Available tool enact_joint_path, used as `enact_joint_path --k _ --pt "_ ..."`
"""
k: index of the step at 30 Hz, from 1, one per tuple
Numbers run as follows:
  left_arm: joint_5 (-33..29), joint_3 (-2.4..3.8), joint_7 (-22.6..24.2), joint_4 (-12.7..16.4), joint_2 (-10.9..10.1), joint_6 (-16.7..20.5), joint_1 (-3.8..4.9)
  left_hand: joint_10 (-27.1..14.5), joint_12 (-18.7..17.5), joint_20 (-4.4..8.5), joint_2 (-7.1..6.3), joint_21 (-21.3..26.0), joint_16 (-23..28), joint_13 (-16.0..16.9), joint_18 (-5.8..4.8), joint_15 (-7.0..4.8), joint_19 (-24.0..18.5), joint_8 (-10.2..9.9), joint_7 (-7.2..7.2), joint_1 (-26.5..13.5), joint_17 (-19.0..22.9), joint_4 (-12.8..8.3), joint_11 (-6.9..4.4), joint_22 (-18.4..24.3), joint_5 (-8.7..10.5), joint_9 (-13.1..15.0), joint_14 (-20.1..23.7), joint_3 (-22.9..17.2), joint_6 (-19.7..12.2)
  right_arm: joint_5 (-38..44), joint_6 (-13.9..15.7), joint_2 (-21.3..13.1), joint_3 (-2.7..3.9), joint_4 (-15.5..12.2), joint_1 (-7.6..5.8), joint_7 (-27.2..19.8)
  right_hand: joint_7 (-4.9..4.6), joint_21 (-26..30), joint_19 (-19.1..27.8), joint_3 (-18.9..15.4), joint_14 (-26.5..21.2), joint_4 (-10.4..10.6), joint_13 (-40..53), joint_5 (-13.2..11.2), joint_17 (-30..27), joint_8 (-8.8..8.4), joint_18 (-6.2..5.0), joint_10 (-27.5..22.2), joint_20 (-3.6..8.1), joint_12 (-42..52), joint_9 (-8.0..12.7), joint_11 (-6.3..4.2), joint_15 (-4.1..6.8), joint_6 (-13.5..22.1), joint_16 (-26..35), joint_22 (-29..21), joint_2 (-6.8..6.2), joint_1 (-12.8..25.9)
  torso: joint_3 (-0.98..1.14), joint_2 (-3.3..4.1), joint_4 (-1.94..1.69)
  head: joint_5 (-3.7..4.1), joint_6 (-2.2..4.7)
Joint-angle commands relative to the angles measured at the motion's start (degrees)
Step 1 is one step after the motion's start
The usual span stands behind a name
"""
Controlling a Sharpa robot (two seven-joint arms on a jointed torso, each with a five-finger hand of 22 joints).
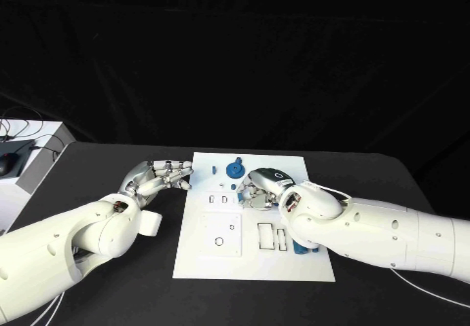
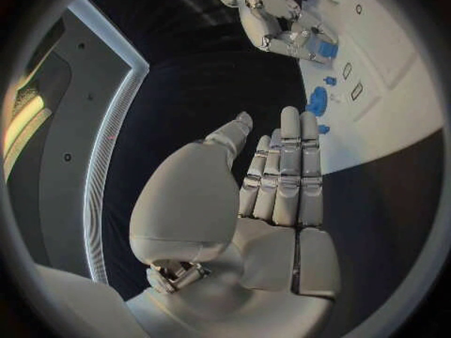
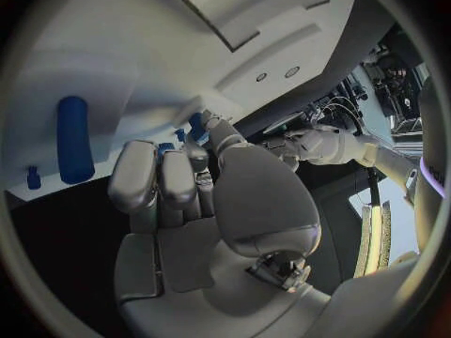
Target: Assemble the parts on the task board
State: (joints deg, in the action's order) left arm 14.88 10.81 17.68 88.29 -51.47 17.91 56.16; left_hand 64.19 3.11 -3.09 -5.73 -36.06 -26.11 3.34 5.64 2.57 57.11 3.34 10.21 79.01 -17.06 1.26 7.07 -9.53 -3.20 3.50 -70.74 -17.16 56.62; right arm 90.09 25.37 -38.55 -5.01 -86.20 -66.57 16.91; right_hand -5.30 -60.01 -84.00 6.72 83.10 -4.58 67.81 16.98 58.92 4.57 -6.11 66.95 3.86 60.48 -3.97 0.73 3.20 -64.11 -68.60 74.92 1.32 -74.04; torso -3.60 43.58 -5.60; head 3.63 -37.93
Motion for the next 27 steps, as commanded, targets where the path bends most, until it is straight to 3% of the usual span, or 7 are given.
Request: enact_joint_path --k 1,27 --pt "0.19 0.05 0.21 0.11 0.08 -1.02 -0.04 -0.4 0.25 -0.04 -0.32 -0.33 0.28 0.03 0.6 -0.12 -0.28 0.12 -0.17 0.09 0.08 -0.09 0.02 0.28 0.12 -0.04 0.19 0.17 -0.38 0.43 -0.29 0.23 0.01 0.37 0.06 0.48 -0.7 0.26 -2.92 -0.13 -0.11 0.48 0.05 0.0 -0.1 0.04 0.77 0.24 0.39 -0.28 0.01 -0.22 0.32 -1.37 0.26 7.96 -0.41 -0.01 -0.04 -0.02 -0.03 0.01 -0.14" --pt "0.19 0.05 0.1 0.08 0.02 -1.02 -0.07 -0.51 0.24 -0.05 -0.3 -0.33 0.3 0.03 0.6 -0.11 -0.28 0.1 -0.16 0.13 0.09 -0.1 0.04 0.34 0.12 -0.05 0.21 0.15 -0.58 -0.77 -0.25 1.13 0.01 1.75 0.22 -0.05 -1.49 0.73 -2.93 -1.82 -0.15 3.48 -0.94 -0.91 -0.24 -0.39 0.56 -0.68 -0.01 -1.43 0.06 0.34 -0.11 0.42 0.25 7.91 -2.73 0.57 0.01 -0.02 0.01 -0.07 -0.24"
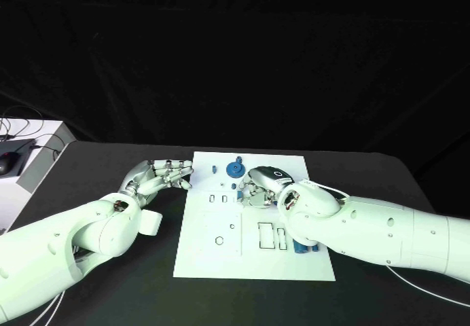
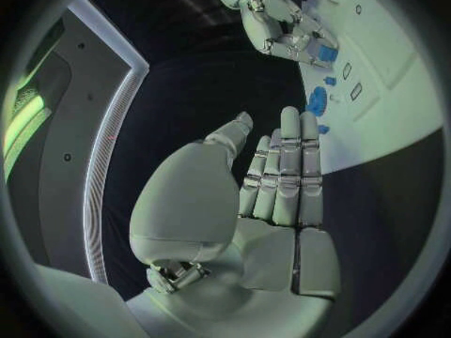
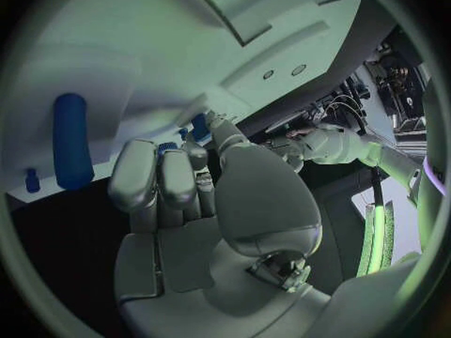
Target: Assemble the parts on the task board
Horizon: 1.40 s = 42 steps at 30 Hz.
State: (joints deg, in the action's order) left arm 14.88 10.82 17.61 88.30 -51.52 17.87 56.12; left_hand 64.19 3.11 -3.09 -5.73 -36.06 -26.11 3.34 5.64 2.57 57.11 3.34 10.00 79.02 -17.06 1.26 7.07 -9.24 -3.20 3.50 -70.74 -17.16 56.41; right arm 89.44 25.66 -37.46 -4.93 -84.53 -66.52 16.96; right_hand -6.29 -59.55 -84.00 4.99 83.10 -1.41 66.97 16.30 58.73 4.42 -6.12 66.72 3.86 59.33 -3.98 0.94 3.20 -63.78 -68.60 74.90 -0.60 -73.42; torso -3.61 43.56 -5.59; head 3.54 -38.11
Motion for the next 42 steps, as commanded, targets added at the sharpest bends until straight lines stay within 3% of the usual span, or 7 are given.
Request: enact_joint_path --k 1,12,27,32,34,36,42 --pt "0.19 0.04 0.17 0.06 0.07 -0.98 -0.03 -0.51 0.24 -0.05 -0.3 -0.33 0.31 0.03 0.6 -0.11 -0.28 0.1 0.05 0.13 0.1 -0.11 0.04 0.05 0.12 -0.05 0.21 0.15 -0.37 -0.12 -0.55 0.04 -0.07 0.09 0.17 -0.12 -0.56 0.31 -2.93 -0.14 -0.16 0.34 -0.14 -0.24 -0.06 -0.28 0.55 -0.5 -0.02 -0.34 0.09 0.16 -0.12 0.18 0.27 7.93 -0.91 -0.04 0.02 0.0 0.0 0.02 -0.06" --pt "0.19 0.04 0.02 -0.01 0.07 -1.02 -0.06 -0.63 0.23 -0.07 -0.28 -0.34 0.32 0.03 0.61 -0.09 -0.28 0.08 0.15 0.05 0.11 -0.06 0.1 0.12 0.12 -0.06 0.19 0.2 -0.7 -0.36 0.08 -0.02 -0.07 0.16 0.18 -0.5 -1.9 1.43 -2.71 -0.95 -0.37 1.18 -3.39 -0.13 -0.5 -0.55 0.17 -3.01 -0.65 -3.33 0.12 1.05 -0.79 3.96 0.74 7.72 -2.76 -0.41 0.03 0.0 0.02 0.0 0.01" --pt "0.19 0.04 -0.17 -0.05 0.07 -1.24 -0.14 -0.87 0.25 -0.1 -0.34 -0.29 0.37 0.04 0.63 -0.05 -0.25 0.06 0.21 0.13 0.14 -0.1 0.16 0.23 0.12 -0.08 0.19 0.34 -1.3 -0.57 1.36 -0.14 -0.08 0.09 0.18 -0.49 -2.3 1.74 -2.78 -2.25 -0.39 2.31 -5.05 -0.65 -0.4 -0.51 -0.05 -4.08 -1.03 -2.95 0.09 1.42 -1.1 5.58 0.8 7.72 -3.55 -0.66 0.05 0.03 0.01 -0.05 -0.09" --pt "0.19 0.04 -0.21 -0.06 0.08 -1.28 -0.17 -0.87 0.25 -0.1 -0.34 -0.29 0.37 0.04 0.63 -0.05 -0.25 0.06 0.21 0.13 0.14 -0.1 0.16 0.23 0.12 -0.08 0.19 0.34 -1.3 -0.95 1.99 -0.58 -0.08 -0.34 0.18 -0.87 -2.3 1.79 -2.78 -3.13 -0.41 3.44 -5.52 -0.47 -0.43 -0.51 -0.07 -4.28 -1.09 -2.73 0.08 1.49 -1.16 5.83 0.9 7.72 -4.71 -0.29 0.02 -0.02 -0.03 -0.11 -0.1" --pt "0.21 0.04 -0.3 -0.07 0.1 -1.31 -0.18 -0.94 0.25 -0.11 -0.38 -0.29 0.37 0.04 0.63 -0.05 -0.23 0.05 0.22 0.13 0.15 -0.11 0.17 0.26 0.12 -0.09 0.16 0.44 -1.47 -1.32 2.75 -0.96 -0.07 -0.74 0.18 -1.22 -2.42 1.82 -2.8 -4.97 -0.41 4.41 -5.74 0.18 -0.36 -0.52 -0.11 -4.45 -1.17 -2.58 0.08 1.63 -1.27 6.3 0.88 7.72 -5.5 0.03 0.02 -0.03 -0.03 -0.18 -0.14" --pt "0.36 0.04 -0.45 -0.11 0.12 -1.33 -0.19 -0.99 0.25 -0.12 -0.39 -0.28 0.36 0.04 0.63 -0.04 -0.22 0.04 0.26 0.1 0.15 -0.1 0.19 0.28 0.12 -0.1 0.14 0.5 -1.58 -1.8 3.77 -1.35 -0.07 -1.14 0.18 -1.65 -2.54 1.82 -2.81 -5.38 -0.4 6.28 -5.7 -2.08 -0.3 -0.52 -0.14 -4.41 -1.25 -2.3 0.07 1.77 -1.36 6.82 0.83 7.72 -6.73 0.64 0.06 -0.04 -0.04 -0.27 -0.11" --pt "2.17 0.04 -1.85 -0.28 0.17 -1.07 -0.2 1.95 0.61 -0.01 -0.6 -0.39 -0.49 0.17 0.64 -0.36 0.39 0.03 0.4 -0.75 -0.29 0.4 -0.42 0.32 0.12 -0.1 -0.51 1.27 -1.59 -4.75 8.89 -3.23 0.28 -3.07 0.12 -4.13 -2.91 1.42 -2.93 -5.02 -0.39 16.14 -5.41 -6.53 0.03 -0.57 -0.3 -4.45 -1.54 -1.26 0.06 2.12 -1.64 7.95 0.4 7.81 -11.3 -0.44 0.23 -0.1 0.17 -0.47 0.23"
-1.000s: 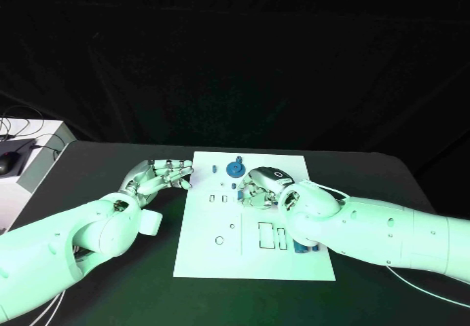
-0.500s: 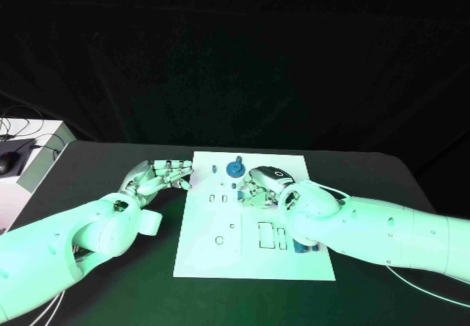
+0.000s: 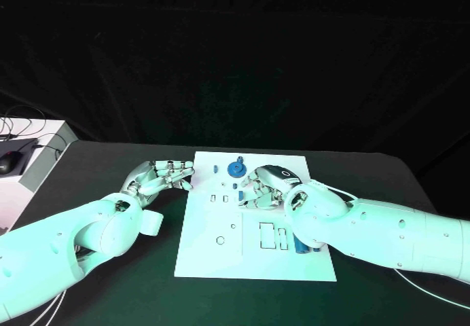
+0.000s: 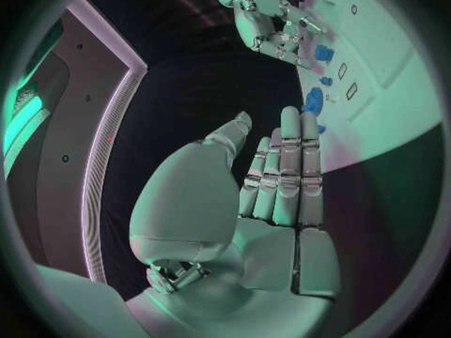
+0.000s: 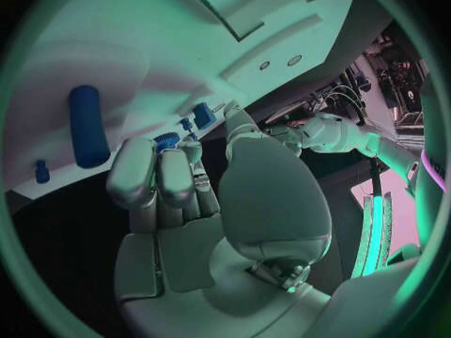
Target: Assemble the parts on the task board
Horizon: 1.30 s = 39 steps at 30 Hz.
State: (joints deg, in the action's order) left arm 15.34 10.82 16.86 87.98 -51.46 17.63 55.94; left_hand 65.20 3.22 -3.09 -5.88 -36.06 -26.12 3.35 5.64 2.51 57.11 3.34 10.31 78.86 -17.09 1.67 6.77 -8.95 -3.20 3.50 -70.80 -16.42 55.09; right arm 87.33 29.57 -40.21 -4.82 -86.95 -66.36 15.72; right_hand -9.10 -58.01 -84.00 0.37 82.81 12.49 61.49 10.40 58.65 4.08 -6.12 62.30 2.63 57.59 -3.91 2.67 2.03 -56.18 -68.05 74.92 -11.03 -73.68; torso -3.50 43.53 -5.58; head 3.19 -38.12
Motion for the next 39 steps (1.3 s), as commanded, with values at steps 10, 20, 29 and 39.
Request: enact_joint_path --k 10,20,29,39 --pt "9.69 0.34 -11.49 -0.76 0.4 -2.58 0.31 4.24 20.46 5.17 -0.68 -14.15 -28.57 12.42 0.18 -4.23 7.8 5.86 -2.66 -8.23 -18.94 12.31 -3.99 -8.15 -0.42 0.63 0.24 16.13 2.95 -25.49 9.05 -4.37 1.2 -0.9 -2.62 -12.68 0.89 -0.92 -2.91 -0.72 -0.02 0.33 2.41 2.1 0.51 1.82 -0.07 1.11 0.12 3.13 -0.26 -0.3 -0.03 -1.76 -0.94 7.89 2.76 5.6 0.97 -0.69 0.95 -0.98 1.24" --pt "24.85 1.04 -29.78 -3.64 4.02 -10.9 4.69 0.44 45.01 6.18 -3.33 -29.82 -39.95 31.2 3.23 -5.85 5.0 20.44 -5.65 -12.64 -28.56 14.57 -7.13 -19.14 0.03 8.19 -4.26 9.89 2.19 -41.39 5.55 -7.56 1.31 2.51 -5.17 -19.8 1.37 0.15 -2.73 -3.45 -0.06 -6.47 2.63 7.6 -0.28 5.38 0.0 0.9 0.47 2.82 -0.78 -0.67 0.24 -1.24 -0.37 7.64 7.94 7.87 2.07 -2.03 1.52 -2.15 1.29" --pt "34.6 -1.01 -43.66 -8.6 11.12 -18.11 10.38 2.48 45.99 6.45 -4.33 -33.74 -41.62 36.2 3.66 -7.07 6.87 26.53 -7.71 -16.55 -36.95 14.98 -8.4 -25.88 0.05 21.41 -8.4 7.41 0.91 -43.01 4.25 -7.69 1.31 4.79 -5.52 -19.87 1.08 0.59 -2.71 -4.22 -0.13 -7.69 2.45 8.86 -0.56 4.8 -0.11 0.68 0.34 2.48 -0.69 -0.36 0.13 -0.4 -0.16 7.56 8.54 8.1 2.88 -2.87 1.97 -2.74 0.97" --pt "38.66 -4.29 -50.03 -13.95 18.4 -22.19 13.86 3.86 45.22 6.75 -5.68 -34.25 -41.62 35.71 3.3 -7.56 8.04 28.38 -8.29 -15.41 -39.21 12.21 -9.05 -28.61 -0.04 28.57 -9.25 -4.37 0.4 -42.23 3.49 -7.21 1.27 5.74 -5.51 -17.3 0.98 0.9 -2.71 -4.39 -0.15 -8.5 2.47 12.48 -0.78 4.35 -0.21 0.74 0.28 2.49 -0.69 -0.31 0.1 -0.35 0.01 7.5 7.36 7.88 3.09 -3.36 1.97 -2.69 0.35"
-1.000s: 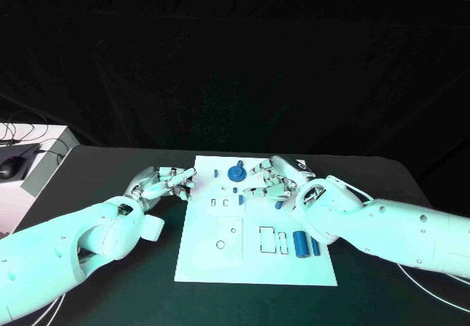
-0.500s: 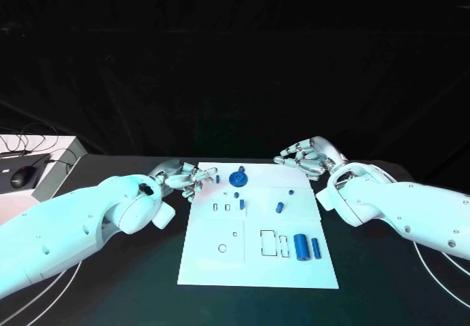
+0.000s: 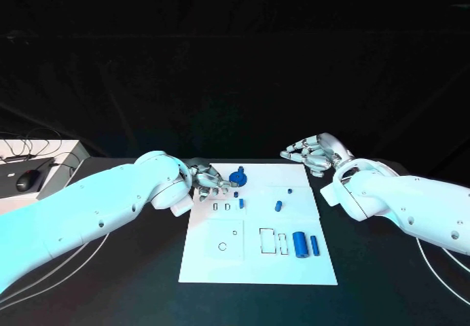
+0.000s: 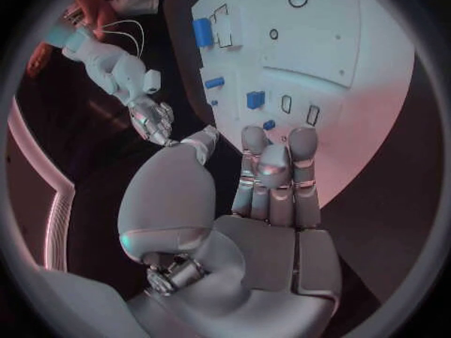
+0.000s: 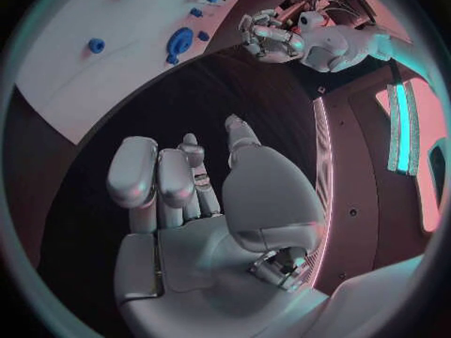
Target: Assemble the parts on the task board
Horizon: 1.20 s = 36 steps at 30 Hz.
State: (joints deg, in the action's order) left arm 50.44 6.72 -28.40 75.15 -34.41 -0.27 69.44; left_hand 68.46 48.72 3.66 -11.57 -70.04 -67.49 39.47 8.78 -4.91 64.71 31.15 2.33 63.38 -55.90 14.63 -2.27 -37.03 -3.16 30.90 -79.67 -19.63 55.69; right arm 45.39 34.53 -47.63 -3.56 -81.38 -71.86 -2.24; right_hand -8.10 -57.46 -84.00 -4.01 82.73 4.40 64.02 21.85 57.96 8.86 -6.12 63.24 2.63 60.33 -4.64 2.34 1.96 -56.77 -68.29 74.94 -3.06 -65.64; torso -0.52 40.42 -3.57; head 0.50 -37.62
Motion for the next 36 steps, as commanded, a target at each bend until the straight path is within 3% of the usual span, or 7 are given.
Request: enact_joint_path --k 1,4,9,15,22,29,36 --pt "3.67 -0.35 -5.07 -1.83 2.16 -4.65 0.53 0.89 -0.27 0.11 -0.09 -0.43 -0.37 -1.0 0.06 -0.25 0.66 1.15 -0.46 -0.55 -0.76 -1.55 -0.15 -1.01 -0.16 2.65 -0.51 -2.21 -0.64 -0.23 -1.54 0.31 0.01 0.28 0.0 0.92 -0.03 0.32 -2.72 -0.02 -0.07 -0.47 -0.05 1.48 -0.11 -0.48 -0.21 -0.18 0.27 -0.22 0.04 0.02 0.16 0.27 0.25 7.48 -0.65 -0.11 0.1 -0.29 -0.03 0.0 -0.16" --pt "3.73 -1.03 -5.75 -4.09 4.62 -5.94 1.11 1.54 0.45 0.5 -0.06 -1.35 -1.02 -2.45 -0.35 -0.56 1.87 1.99 -1.0 -1.98 -2.16 -3.25 -0.55 -3.44 -0.25 6.34 -1.13 -4.89 -0.96 0.03 -1.74 0.6 -0.03 0.48 0.03 1.57 -0.07 0.58 -2.71 -0.11 -0.09 -1.05 -0.18 4.62 -0.27 -0.8 -0.25 -0.32 0.26 -0.41 0.01 0.03 0.16 0.2 0.36 7.44 -0.66 0.15 0.12 -0.39 0.04 0.04 -0.18" --pt "3.74 -1.78 -6.24 -6.49 7.29 -7.13 1.79 1.93 1.68 0.94 -0.09 -2.69 -1.52 -4.12 -0.82 -0.89 3.47 1.92 -1.49 -2.78 -3.23 -4.22 -0.9 -6.8 -0.38 9.8 -1.48 -6.57 -0.76 0.39 -1.95 1.05 -0.06 0.78 0.09 2.35 -0.1 0.77 -2.73 -0.28 -0.07 -1.51 -0.22 5.89 -0.36 -1.03 -0.28 -0.32 0.25 -0.47 -0.02 0.04 0.16 0.18 0.43 7.41 -0.48 0.54 0.19 -0.53 0.15 0.04 -0.12" --pt "3.44 -2.05 -6.68 -8.96 9.42 -9.58 2.29 1.99 3.29 1.22 -0.13 -3.45 -2.25 -6.08 -1.12 -1.1 4.23 0.78 -1.85 -3.26 -4.02 -4.93 -1.21 -9.5 -0.61 13.12 -1.68 -8.0 -0.21 0.53 -2.17 1.49 -0.1 1.08 0.15 2.96 -0.12 0.79 -2.75 -0.36 -0.08 -1.75 -0.23 6.36 -0.37 -1.14 -0.27 -0.35 0.25 -0.48 -0.02 0.04 0.15 0.21 0.42 7.42 -0.4 0.68 0.21 -0.47 0.23 0.01 -0.05" --pt "3.19 -2.16 -7.21 -11.33 11.52 -13.16 2.78 1.47 4.87 1.17 -0.14 -3.14 -2.6 -8.19 -1.18 -1.04 4.59 -1.64 -1.77 -3.48 -4.11 -3.63 -1.11 -11.5 -0.39 15.87 -1.59 -7.06 0.76 0.67 -2.44 1.89 -0.16 1.31 0.17 3.54 -0.15 0.82 -2.76 -0.44 -0.08 -1.74 -0.24 6.45 -0.37 -1.27 -0.27 -0.36 0.24 -0.48 -0.03 0.07 0.14 0.26 0.4 7.42 -0.32 1.04 0.12 -0.37 0.08 0.59 -0.21" --pt "3.68 -2.2 -8.08 -13.09 12.86 -15.67 3.13 1.67 5.32 1.14 -0.43 -3.06 -3.08 -8.69 -1.21 -1.01 4.94 -2.25 -1.81 -3.97 -4.39 -1.04 -1.17 -12.71 -0.16 16.52 -1.72 -3.92 1.37 0.73 -2.65 2.22 -0.19 1.61 0.19 3.93 -0.15 0.83 -2.77 -0.44 -0.09 -1.67 -0.28 6.57 -0.4 -1.32 -0.28 -0.39 0.23 -0.51 -0.04 0.07 0.13 0.27 0.42 7.42 -0.27 1.23 0.09 -0.27 0.16 0.46 -0.25" --pt "4.41 -2.32 -9.05 -14.92 13.94 -17.79 3.24 1.7 5.5 1.16 -0.31 -3.19 -3.36 -8.91 -1.26 -1.06 5.36 -2.64 -1.85 -3.44 -4.5 -0.73 -1.15 -13.91 -0.19 16.88 -1.69 -4.17 1.65 0.79 -2.82 2.4 -0.22 1.87 0.23 4.19 -0.16 0.89 -2.77 -0.36 -0.1 -1.87 -0.24 6.59 -0.43 -1.37 -0.29 -0.36 0.23 -0.46 -0.06 0.08 0.13 0.24 0.43 7.41 -0.3 1.11 -0.06 -0.24 0.06 0.52 -0.34"
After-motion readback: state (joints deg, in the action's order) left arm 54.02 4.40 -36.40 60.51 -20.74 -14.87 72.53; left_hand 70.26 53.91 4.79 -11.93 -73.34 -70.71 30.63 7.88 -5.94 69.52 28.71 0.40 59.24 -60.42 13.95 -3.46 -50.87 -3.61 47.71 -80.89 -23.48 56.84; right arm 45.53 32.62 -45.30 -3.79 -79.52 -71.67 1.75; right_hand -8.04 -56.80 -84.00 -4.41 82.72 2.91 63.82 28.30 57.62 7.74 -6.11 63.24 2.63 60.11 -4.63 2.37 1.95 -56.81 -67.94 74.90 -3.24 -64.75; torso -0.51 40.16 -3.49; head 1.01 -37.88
